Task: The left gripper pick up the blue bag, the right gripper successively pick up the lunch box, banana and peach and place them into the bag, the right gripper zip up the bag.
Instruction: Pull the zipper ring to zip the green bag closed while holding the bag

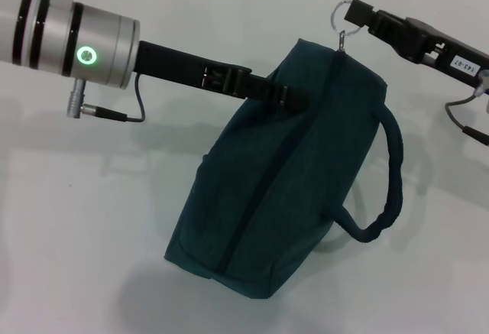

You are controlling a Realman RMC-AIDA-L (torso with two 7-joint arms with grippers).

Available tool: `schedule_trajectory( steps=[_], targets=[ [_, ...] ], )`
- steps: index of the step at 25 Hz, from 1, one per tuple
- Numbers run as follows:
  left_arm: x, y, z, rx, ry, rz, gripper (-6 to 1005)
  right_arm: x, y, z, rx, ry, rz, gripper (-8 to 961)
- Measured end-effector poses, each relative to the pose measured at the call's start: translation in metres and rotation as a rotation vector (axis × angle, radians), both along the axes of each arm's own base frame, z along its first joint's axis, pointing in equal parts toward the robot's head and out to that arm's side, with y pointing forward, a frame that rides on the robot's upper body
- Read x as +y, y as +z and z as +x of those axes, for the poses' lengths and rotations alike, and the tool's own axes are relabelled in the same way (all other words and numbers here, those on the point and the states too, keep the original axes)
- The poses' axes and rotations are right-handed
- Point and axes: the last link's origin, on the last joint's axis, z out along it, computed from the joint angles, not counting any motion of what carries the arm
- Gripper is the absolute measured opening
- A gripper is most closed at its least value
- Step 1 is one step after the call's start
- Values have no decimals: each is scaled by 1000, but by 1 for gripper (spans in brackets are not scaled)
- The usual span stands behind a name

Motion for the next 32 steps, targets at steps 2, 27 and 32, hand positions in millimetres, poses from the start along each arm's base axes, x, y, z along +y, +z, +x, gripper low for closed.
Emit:
schedule_trajectory(
  steps=[2, 27, 32],
  targets=[
    [0, 0, 1, -1, -2, 0, 727, 0, 0, 0, 0, -1, 0, 17],
    [-12, 4, 7, -115, -105, -12, 54, -10, 11, 19, 117, -77, 11, 17],
    [-19, 1, 11, -136, -160, -33, 54, -12, 14, 23, 160, -97, -9, 17]
  ],
)
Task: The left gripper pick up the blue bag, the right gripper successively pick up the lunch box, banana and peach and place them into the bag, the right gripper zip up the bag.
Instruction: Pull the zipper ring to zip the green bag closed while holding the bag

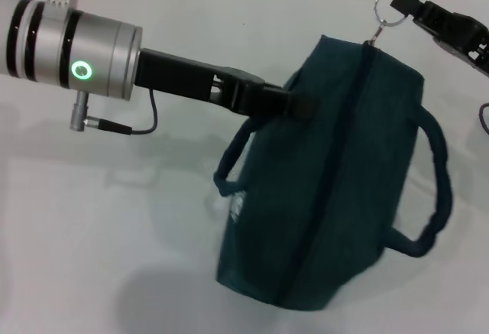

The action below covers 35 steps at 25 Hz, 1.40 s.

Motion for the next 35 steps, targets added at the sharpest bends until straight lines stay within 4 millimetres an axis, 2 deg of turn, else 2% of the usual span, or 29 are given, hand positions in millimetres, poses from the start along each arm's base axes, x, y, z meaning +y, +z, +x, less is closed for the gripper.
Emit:
schedule_trajectory(
  steps=[23, 31, 35],
  targets=[
    [-18, 16, 9, -179, -134, -8, 54, -8, -7, 22, 61, -143, -94, 18],
    [-11, 21, 10, -182, -124, 33, 54, -6, -10, 19, 40, -127, -86, 18],
    [0, 20, 9, -166, -84, 96, 54, -6, -7, 16, 24, -93, -66, 18]
  ],
)
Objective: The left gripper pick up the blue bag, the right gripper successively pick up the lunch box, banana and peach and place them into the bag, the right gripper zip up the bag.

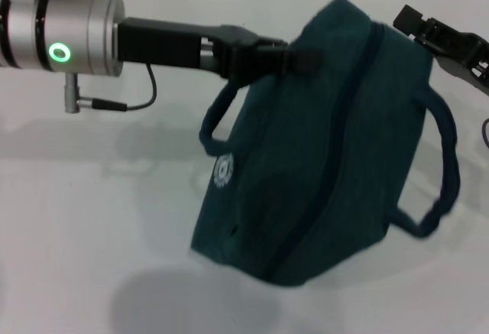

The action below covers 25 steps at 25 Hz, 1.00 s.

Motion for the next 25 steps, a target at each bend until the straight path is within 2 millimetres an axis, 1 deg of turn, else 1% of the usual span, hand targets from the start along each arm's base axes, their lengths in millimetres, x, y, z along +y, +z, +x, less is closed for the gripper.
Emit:
schedule_trajectory(
  steps=[5, 8, 11, 15, 19, 25],
  targets=[
    [11, -2, -1, 11, 48, 54, 53, 1, 9, 6, -30, 11, 40, 184],
    [18, -3, -3, 31, 78, 91, 53, 0, 20, 15, -45, -3, 71, 298],
    [26, -6, -5, 61, 107, 123, 53, -6, 31, 27, -34, -39, 107, 420],
    [37, -16, -15, 101, 185, 177, 53, -14, 38, 39, -18, -80, 138, 521],
    [48, -23, -25, 127, 239, 251, 55, -17, 39, 41, -16, -79, 141, 622],
    [52, -23, -28, 124, 246, 290, 66, -18, 42, 35, -26, -20, 149, 627]
  ],
)
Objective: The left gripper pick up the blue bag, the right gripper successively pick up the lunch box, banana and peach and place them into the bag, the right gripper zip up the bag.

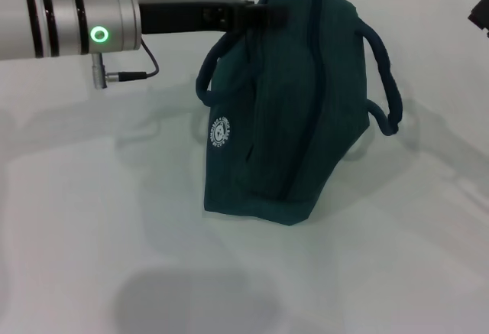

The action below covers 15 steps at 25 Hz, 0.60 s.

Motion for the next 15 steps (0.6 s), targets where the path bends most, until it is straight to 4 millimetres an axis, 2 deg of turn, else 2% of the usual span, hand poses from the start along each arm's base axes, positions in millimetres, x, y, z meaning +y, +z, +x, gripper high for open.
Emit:
schedule_trajectory(
  steps=[1, 8, 15],
  targets=[
    [0, 1, 0, -7, 3, 4, 68, -1, 1, -1, -5, 13, 8, 628],
    [-1, 14, -4, -73, 9, 50, 300, -7, 7, -6, -38, 103, 64, 662],
    [-7, 49, -7, -174, -26, 104, 572, -10, 14, -17, -98, 230, 90, 734]
  ],
)
